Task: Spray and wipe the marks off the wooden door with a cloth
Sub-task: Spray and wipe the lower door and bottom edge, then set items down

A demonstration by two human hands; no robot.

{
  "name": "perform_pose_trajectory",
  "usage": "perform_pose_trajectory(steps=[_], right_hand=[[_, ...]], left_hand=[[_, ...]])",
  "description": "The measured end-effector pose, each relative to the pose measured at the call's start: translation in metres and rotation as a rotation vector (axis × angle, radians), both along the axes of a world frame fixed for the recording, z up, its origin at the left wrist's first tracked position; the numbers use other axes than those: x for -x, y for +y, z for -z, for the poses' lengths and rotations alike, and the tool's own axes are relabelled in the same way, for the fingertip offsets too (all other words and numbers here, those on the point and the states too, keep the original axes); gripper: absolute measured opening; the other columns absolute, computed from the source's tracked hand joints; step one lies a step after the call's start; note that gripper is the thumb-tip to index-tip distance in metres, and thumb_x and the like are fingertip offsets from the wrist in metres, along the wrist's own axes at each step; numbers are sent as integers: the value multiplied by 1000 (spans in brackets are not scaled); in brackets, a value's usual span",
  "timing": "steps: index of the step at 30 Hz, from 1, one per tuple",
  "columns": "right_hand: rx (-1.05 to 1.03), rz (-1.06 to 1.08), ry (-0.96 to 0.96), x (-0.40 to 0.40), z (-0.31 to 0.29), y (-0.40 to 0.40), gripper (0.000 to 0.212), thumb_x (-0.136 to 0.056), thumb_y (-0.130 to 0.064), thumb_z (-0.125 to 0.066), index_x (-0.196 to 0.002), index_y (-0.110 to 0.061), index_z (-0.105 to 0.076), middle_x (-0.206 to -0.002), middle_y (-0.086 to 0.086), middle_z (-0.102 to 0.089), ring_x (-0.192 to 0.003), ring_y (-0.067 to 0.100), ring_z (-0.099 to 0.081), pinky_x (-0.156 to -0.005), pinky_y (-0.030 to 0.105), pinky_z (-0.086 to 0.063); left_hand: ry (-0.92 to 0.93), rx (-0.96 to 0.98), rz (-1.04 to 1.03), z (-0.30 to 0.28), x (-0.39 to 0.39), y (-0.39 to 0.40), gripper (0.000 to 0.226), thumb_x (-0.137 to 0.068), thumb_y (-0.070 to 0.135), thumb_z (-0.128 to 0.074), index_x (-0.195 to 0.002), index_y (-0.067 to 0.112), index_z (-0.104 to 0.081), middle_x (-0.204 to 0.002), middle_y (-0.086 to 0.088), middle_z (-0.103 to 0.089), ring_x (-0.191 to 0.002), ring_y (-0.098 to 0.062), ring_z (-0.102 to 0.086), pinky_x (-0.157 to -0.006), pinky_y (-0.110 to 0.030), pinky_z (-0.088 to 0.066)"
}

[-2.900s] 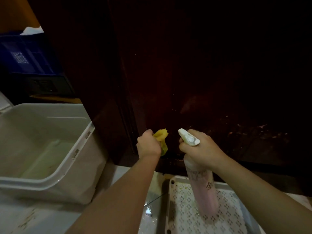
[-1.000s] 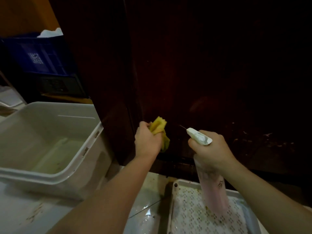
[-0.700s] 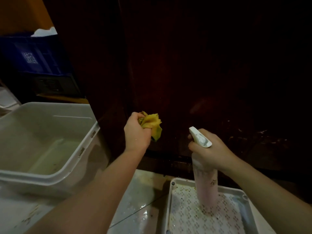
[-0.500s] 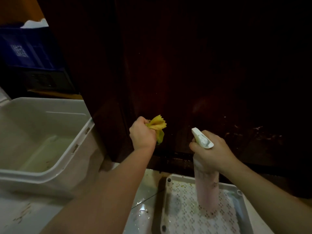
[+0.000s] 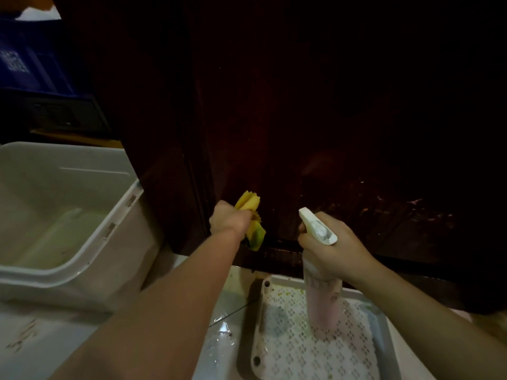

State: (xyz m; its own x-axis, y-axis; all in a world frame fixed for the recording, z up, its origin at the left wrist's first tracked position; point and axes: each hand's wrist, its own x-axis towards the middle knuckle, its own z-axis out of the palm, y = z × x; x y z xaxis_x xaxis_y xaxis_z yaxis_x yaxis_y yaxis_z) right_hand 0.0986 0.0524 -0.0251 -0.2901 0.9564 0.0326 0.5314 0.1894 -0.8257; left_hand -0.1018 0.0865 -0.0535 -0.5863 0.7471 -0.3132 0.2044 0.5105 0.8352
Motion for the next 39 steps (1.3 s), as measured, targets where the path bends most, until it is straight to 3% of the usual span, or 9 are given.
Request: perform_pose_trajectory(steps=[3, 7, 13, 17, 20, 23, 28, 34, 39], right_hand=[[-110, 29, -152, 9, 0, 2, 26, -81, -26, -58, -60, -25, -43, -59, -8, -48, -54, 9, -46, -53, 28, -34], [-60, 60, -169, 14, 2, 0, 30, -78, -26, -60, -55, -24, -40, -52, -9, -44, -51, 12, -43, -53, 30, -32], [85, -70, -55, 5, -5, 0, 9, -83, -21, -64, -77, -20, -58, -75, -2, -59, -71, 17, -58, -65, 34, -46], [-98, 102, -41, 3, -9, 2, 32, -82, -26, -63, -58, -22, -42, -54, -8, -45, -54, 12, -46, -54, 32, -36], [-159, 154, -77, 0, -12, 2, 37, -81, -31, -61, -51, -26, -38, -47, -9, -42, -49, 10, -43, -51, 32, -35], [-78, 131, -38, -6, -15, 4, 27, -82, -28, -60, -58, -26, -47, -57, -7, -50, -56, 12, -48, -55, 36, -41], [-55, 39, 56, -7, -18, 3, 15, -84, -31, -65, -81, -17, -60, -79, -1, -58, -74, 14, -57, -63, 27, -41], [-170, 149, -90, -2, -13, 3, 37, -82, -39, -60, -54, -25, -40, -53, -9, -44, -50, 9, -45, -51, 28, -34], [-57, 105, -48, -1, -10, 5, 33, -79, -31, -61, -53, -26, -43, -51, -11, -44, -49, 8, -42, -51, 30, -35]], left_hand=[[0, -38, -31, -4, 11, -5, 28, -83, 23, -69, -98, 18, -46, -87, -2, -51, -78, -20, -52, -67, -33, -45], [2, -85, -49, -11, 21, -11, 29, -84, 23, -68, -104, 18, -47, -88, -1, -52, -71, -14, -50, -53, -28, -39], [-19, -183, -8, -20, 17, -13, 27, -84, 22, -68, -104, 21, -49, -87, 3, -53, -72, -8, -51, -49, -22, -36], [-54, -250, -1, -26, 5, -10, 25, -82, 23, -71, -100, 22, -53, -90, 3, -56, -74, -8, -54, -49, -20, -37], [-43, -284, -6, -26, -3, -8, 27, -81, 24, -73, -97, 25, -51, -88, 6, -54, -75, -6, -53, -52, -21, -38], [-19, -300, -17, -24, -7, -6, 28, -81, 25, -72, -97, 27, -50, -86, 9, -53, -75, -5, -52, -54, -21, -39], [3, -307, -34, -22, -9, -4, 29, -83, 24, -72, -100, 25, -48, -84, 9, -49, -72, -5, -49, -54, -23, -40], [30, -311, -15, -20, -10, -4, 32, -83, 24, -72, -101, 26, -46, -88, 8, -48, -74, -6, -49, -59, -24, -43], [34, -303, -7, -22, -9, -5, 30, -82, 25, -72, -100, 25, -49, -88, 7, -50, -77, -9, -51, -66, -30, -48]])
